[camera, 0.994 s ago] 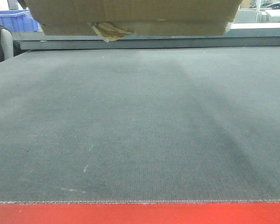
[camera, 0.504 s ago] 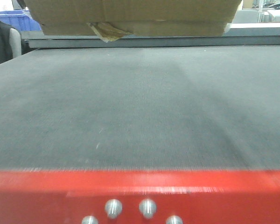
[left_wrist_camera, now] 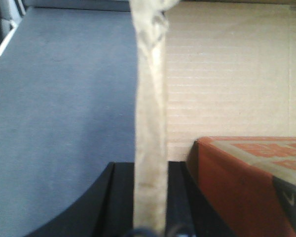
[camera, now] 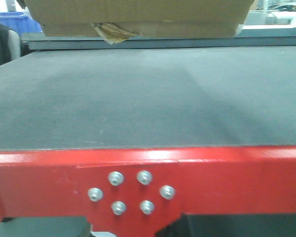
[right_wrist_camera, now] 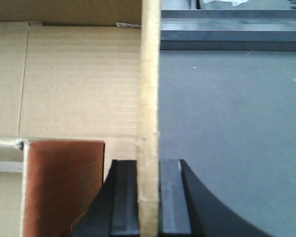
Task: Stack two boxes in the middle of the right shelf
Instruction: 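Drive the base to the steel shelf while holding the boxes up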
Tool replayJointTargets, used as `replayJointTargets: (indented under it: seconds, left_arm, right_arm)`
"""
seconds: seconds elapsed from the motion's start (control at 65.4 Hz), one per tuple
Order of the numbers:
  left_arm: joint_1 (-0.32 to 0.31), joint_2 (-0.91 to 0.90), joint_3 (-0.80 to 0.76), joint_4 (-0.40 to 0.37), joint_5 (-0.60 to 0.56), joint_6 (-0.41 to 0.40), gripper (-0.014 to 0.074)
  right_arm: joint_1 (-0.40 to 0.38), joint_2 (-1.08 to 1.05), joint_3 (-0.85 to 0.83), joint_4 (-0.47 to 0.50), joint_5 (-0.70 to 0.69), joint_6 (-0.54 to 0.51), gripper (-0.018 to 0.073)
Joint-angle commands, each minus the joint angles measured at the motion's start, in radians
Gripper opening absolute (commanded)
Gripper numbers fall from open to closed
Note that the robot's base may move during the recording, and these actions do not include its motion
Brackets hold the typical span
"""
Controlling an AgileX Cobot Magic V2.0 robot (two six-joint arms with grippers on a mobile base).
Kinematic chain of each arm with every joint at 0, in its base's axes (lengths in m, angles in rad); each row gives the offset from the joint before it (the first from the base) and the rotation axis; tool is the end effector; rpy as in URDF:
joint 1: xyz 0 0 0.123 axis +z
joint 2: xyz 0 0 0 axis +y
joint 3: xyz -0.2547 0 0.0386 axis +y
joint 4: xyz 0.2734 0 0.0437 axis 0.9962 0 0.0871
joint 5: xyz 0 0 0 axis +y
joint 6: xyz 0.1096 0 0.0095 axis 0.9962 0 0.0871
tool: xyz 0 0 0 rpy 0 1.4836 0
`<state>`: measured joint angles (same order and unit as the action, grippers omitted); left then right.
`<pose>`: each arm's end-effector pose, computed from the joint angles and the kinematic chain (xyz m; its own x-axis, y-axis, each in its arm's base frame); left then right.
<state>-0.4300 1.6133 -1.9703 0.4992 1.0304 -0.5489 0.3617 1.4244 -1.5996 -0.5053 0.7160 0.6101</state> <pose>0.3614 -0.1161 0.4618 -0.4557 -0.0638 -0.8878 -0.0689 0.9970 -0.0363 0.3483 0.0944 0.4317 -0.3589 0.0802 -0.9299 0.0164 0.9967 0.0797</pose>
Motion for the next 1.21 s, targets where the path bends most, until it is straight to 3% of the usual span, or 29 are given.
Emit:
replayJointTargets:
  seconds: [0.0,1.192]
  left_arm:
    - [0.006,-0.021,-0.009,0.054,-0.027,-0.005,-0.0111]
    - [0.006,-0.021,-0.009,0.054,-0.027,-0.005,-0.0111]
  right_arm:
    - [-0.013,-0.016,-0.016,-0.052,-0.019,0.002,-0.0151]
    - [-0.013,-0.016,-0.016,-0.052,-0.021,0.002,-0.0151]
